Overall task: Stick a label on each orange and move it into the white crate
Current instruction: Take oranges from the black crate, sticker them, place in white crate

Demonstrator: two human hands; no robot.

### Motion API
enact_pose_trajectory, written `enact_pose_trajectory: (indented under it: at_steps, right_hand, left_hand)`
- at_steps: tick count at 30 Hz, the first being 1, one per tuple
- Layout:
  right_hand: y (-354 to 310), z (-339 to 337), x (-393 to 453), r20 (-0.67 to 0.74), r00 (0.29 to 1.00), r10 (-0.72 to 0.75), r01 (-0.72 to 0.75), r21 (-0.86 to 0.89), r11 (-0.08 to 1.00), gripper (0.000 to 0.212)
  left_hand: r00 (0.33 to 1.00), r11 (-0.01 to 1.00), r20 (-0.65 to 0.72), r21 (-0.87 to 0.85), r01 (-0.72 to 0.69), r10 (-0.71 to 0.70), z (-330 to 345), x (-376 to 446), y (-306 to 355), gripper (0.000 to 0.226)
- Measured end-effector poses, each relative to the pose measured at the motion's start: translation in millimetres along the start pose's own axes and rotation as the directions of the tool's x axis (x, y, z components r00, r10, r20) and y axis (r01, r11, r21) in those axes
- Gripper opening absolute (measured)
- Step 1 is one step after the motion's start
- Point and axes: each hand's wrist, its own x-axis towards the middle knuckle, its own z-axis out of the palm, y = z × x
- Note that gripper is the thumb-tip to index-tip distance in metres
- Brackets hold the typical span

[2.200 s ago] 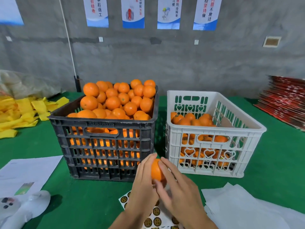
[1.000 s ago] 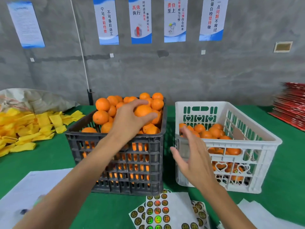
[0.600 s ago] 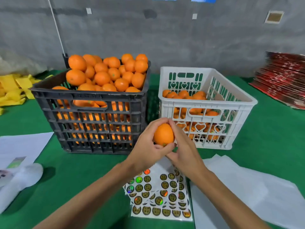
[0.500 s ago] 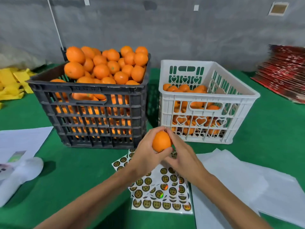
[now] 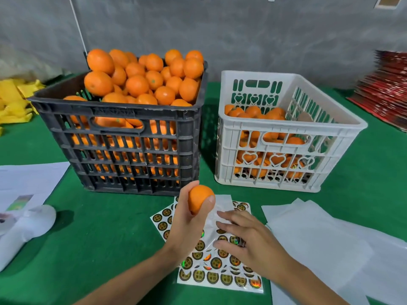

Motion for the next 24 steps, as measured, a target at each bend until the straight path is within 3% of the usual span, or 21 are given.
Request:
enact_pose_trajectory:
  at_steps: [5,10,12,15,17,24]
  right_hand:
    - [-0.6,4.9,1.1,-0.107,0.99,0.088,-0.064,0.211,0.975,0.037]
    - [0.5,4.4,6.0,-0.092,0.978,0.187,-0.136,0.396,0.908,0.009]
    - [0.8,3.7,5.7,-0.103,0.985,0.139,-0.102,0.301,0.948,0.011]
    - [-1.6,2.1,3.6,-0.061,0.995,0.074,-0.062,0.172,0.983,0.047]
    - [-1.5,0.5,3.3,-0.049,0.998,0.03,-0.025,0.112,0.993,0.058]
    - [-0.4,-1.3,5.6,-0.056,0.993,-0.1,0.097,-0.061,0.993,0.048]
  left_hand:
    - [1.0,1.0,0.01,0.001,0.005,-0.005,1.0,-0.2,1.6,0.056]
    - [0.999,1.0,0.027,-0.002,0.026,-0.026,0.5,-1.8,4.4,0.057]
    - [0.999,1.0,0.033,0.002,0.025,-0.025,0.2,-2.5,5.3,0.057]
    - [0.999,1.0,0.031,0.019,0.02,-0.021,0.6,-2.1,6.5,0.056]
    - [0.999,0.999,0.033,0.026,0.021,-0.022,0.4,-1.8,7.2,0.056]
    - [0.999,0.998,0.034,0.052,0.034,-0.035,-0.2,-3.7,8.8,0.058]
